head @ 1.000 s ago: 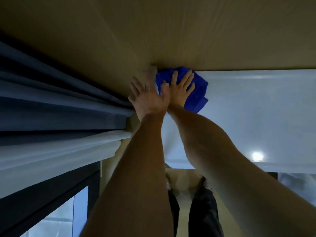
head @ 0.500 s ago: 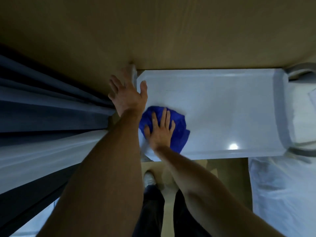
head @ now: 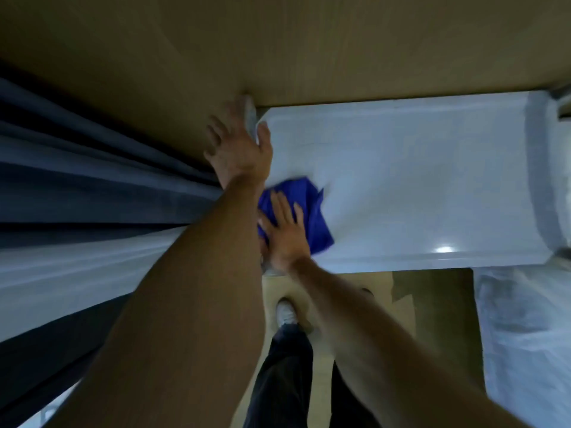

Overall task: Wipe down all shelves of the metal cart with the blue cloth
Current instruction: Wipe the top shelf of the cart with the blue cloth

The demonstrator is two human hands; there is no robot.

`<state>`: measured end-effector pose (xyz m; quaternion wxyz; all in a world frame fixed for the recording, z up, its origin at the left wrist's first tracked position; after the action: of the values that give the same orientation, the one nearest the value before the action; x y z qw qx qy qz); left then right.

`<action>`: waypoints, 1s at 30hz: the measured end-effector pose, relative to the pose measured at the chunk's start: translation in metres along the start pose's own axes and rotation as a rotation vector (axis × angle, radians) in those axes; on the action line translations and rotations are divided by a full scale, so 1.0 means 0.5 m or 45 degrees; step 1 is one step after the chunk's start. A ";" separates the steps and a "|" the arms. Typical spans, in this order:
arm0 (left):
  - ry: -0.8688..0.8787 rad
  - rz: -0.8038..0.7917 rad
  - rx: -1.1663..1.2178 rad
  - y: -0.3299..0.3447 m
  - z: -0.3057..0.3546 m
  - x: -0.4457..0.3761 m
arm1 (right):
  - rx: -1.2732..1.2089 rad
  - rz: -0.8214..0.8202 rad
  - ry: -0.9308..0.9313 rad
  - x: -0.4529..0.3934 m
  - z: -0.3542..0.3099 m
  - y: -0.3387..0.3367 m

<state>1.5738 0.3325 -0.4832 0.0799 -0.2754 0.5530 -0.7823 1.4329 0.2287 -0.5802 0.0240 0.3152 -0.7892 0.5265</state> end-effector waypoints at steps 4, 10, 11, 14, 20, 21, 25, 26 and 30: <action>0.010 0.032 0.001 0.000 0.003 0.003 | -0.020 -0.076 0.103 0.136 -0.006 0.069; -0.007 0.059 0.000 -0.003 0.000 0.004 | 0.094 -0.033 0.029 0.056 0.057 0.018; -0.010 0.067 -0.006 -0.002 -0.002 0.004 | 0.099 -0.013 0.043 0.032 0.064 0.007; 0.003 0.063 -0.021 0.004 0.002 0.004 | 0.084 0.089 0.155 -0.089 0.108 -0.062; -0.002 0.065 -0.078 0.005 0.003 0.003 | -0.014 0.196 0.413 -0.309 0.162 -0.185; 0.004 0.059 -0.080 0.005 0.004 0.004 | -0.021 0.214 0.424 -0.306 0.162 -0.184; 0.052 0.074 -0.113 0.003 0.002 0.007 | -0.053 0.245 0.423 -0.189 0.156 -0.139; 0.062 0.079 -0.103 0.004 0.003 0.007 | -0.068 0.261 0.435 -0.131 0.159 -0.113; 0.051 0.087 -0.072 -0.002 0.008 0.020 | -0.111 0.260 0.507 0.159 0.161 0.000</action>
<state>1.5677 0.3251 -0.4778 0.0876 -0.2426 0.5856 -0.7685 1.3929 0.1233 -0.5867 0.1395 0.1220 -0.8186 0.5436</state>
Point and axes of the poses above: each hand's wrist, its own x-axis away from the middle knuckle, its own y-axis out of the palm, z = x × y, the point moved 3 cm from there along -x, towards the middle knuckle, and after that the axes turned 9 degrees about -z, right-handed, at the moved point
